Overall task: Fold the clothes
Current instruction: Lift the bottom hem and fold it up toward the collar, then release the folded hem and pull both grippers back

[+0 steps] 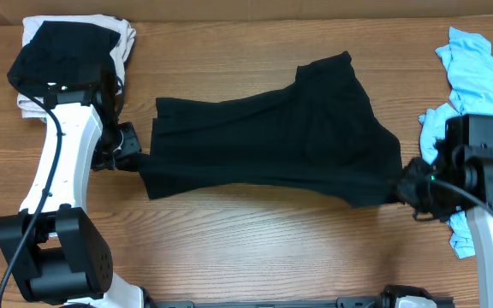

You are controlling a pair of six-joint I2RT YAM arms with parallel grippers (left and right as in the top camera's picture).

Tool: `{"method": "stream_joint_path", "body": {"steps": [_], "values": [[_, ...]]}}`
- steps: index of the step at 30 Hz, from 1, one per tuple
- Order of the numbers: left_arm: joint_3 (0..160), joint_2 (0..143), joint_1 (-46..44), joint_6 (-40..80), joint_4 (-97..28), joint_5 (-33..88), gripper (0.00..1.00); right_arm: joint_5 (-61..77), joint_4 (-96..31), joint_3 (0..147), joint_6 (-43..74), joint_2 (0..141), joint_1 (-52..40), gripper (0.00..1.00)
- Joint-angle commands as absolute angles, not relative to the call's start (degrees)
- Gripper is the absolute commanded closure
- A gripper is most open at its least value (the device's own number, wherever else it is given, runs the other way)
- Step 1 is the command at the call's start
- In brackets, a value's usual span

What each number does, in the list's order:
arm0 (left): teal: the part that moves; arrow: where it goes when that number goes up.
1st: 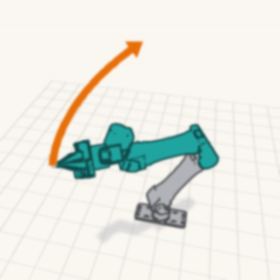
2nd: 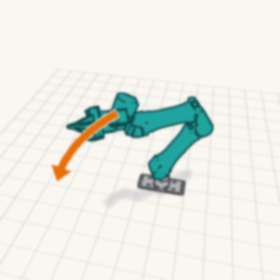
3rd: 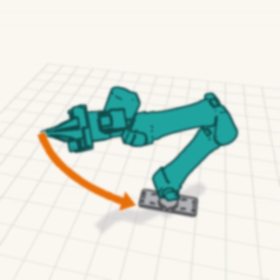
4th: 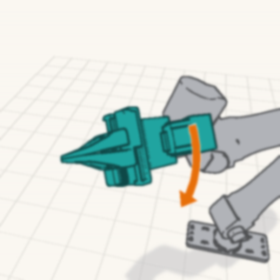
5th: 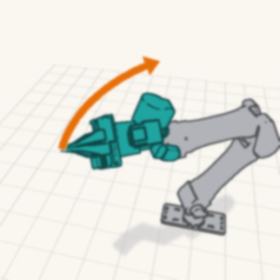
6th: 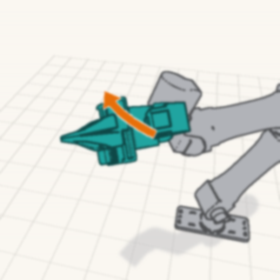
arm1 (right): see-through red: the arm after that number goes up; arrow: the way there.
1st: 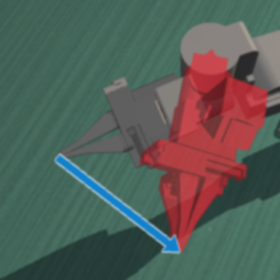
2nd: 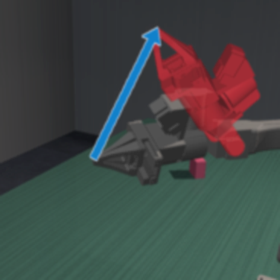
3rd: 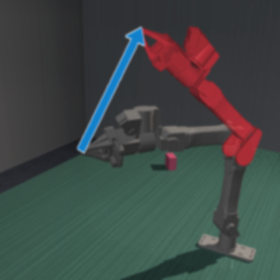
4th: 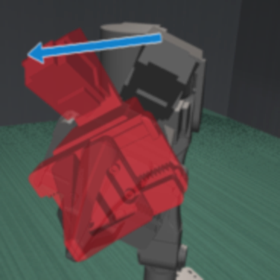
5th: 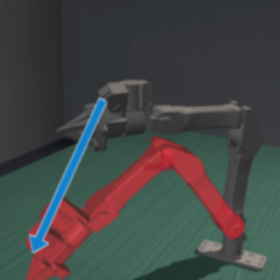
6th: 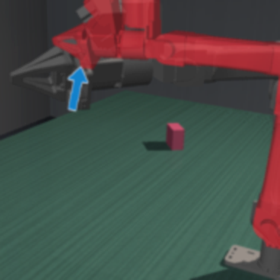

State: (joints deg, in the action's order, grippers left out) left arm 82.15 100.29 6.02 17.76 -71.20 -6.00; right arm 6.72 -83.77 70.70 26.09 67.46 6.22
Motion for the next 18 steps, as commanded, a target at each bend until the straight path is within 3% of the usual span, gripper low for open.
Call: {"method": "stream_joint_path", "body": {"steps": [1,18], "values": [[78.70,99.63,6.72,16.97,-67.48,-10.35,0.96,-0.36,-78.78,72.16,23.24,72.53,7.20,0.96],[64.16,99.66,6.72,18.87,-46.65,-6.70,0.96,2.92,-50.76,72.16,19.64,99.18,5.58,0.96]]}}
